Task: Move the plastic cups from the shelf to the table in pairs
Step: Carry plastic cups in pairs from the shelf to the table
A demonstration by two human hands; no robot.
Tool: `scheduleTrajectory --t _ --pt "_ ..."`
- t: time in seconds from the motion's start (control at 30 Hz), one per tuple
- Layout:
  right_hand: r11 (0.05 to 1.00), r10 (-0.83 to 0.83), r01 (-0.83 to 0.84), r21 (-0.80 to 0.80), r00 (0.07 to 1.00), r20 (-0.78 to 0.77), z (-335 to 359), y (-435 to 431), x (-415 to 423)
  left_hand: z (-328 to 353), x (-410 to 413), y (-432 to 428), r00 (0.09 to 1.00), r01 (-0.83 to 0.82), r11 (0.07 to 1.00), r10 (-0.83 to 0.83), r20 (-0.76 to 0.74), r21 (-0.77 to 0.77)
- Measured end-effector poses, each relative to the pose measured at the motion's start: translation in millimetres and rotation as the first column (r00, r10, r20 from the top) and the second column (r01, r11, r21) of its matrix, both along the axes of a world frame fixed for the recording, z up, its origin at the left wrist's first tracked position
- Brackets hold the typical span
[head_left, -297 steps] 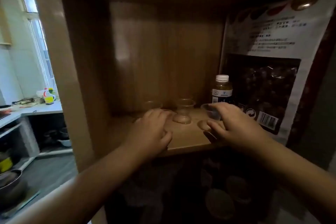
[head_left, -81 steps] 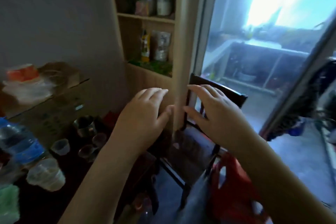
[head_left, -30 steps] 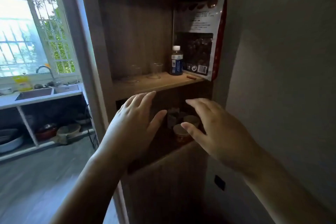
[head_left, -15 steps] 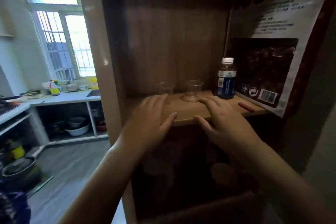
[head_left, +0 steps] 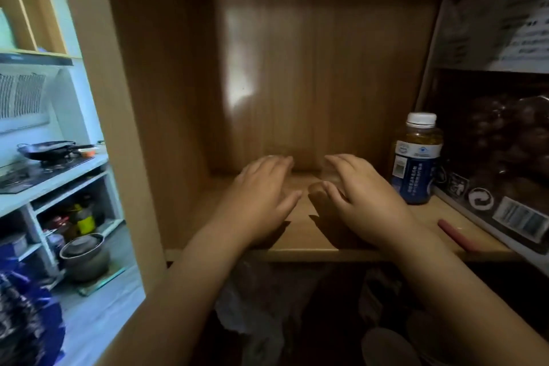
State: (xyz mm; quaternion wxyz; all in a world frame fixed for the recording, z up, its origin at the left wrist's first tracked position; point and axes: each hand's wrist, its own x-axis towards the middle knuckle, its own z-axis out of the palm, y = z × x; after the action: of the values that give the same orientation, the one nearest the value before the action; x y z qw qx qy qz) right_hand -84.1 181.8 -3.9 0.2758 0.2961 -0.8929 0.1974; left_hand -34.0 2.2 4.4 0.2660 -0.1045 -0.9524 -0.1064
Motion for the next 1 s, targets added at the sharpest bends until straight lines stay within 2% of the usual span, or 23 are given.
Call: scheduleTrajectory --t 0.5,0.63,1.0 --pt "0.999 0.052 -0.051 0.006 0.996 -0.067 -2.0 4.9 -14.6 -3.3 -24.1 3.1 0.993 -0.078 0.997 0.074 -0.096 -0.031" --pt "0.995 0.095 -0.095 -0.001 0.993 -0.074 -0.1 6.4 -6.9 -3.6 -18.7 1.9 0.991 -0.055 0.998 0.049 -0.127 -0.039" --pt "0.999 0.048 -0.05 -0.021 0.997 -0.067 -5.4 2.4 11.7 -2.0 17.0 -8.0 0.992 0.011 1.0 -0.012 -0.129 -0.002"
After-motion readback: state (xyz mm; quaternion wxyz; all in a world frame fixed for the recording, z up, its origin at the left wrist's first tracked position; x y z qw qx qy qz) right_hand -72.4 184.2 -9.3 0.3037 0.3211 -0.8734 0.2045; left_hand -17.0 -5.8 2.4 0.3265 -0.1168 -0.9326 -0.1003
